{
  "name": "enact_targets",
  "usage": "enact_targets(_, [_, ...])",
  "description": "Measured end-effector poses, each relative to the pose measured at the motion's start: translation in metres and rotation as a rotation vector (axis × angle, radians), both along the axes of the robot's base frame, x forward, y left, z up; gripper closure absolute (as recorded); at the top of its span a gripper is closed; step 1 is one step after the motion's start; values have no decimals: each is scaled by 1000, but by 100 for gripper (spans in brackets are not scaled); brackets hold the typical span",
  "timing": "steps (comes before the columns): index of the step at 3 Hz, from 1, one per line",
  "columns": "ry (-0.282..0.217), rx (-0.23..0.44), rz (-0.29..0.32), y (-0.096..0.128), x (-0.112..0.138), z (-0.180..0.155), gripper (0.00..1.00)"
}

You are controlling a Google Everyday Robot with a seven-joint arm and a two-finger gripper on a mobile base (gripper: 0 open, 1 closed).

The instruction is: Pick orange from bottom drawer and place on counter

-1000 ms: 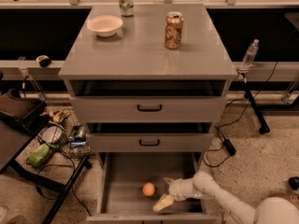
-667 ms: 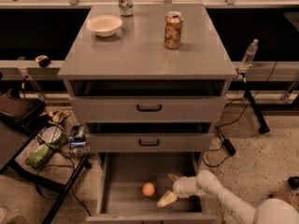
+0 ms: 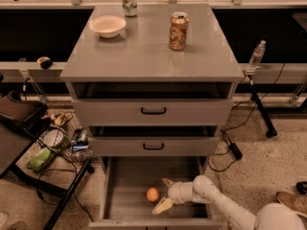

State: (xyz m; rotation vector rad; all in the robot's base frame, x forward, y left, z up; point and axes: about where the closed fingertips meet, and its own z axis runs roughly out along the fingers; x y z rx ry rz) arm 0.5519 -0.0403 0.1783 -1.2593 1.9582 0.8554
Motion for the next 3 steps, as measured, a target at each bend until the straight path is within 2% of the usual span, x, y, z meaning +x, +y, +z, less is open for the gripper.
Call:
enact_targets(1, [-35, 30, 40, 22, -5, -8, 0])
enact_targets(2, [-79, 25, 62, 33, -1, -20, 0])
enact_targets(3, [-132, 17, 85, 38, 18, -39, 3])
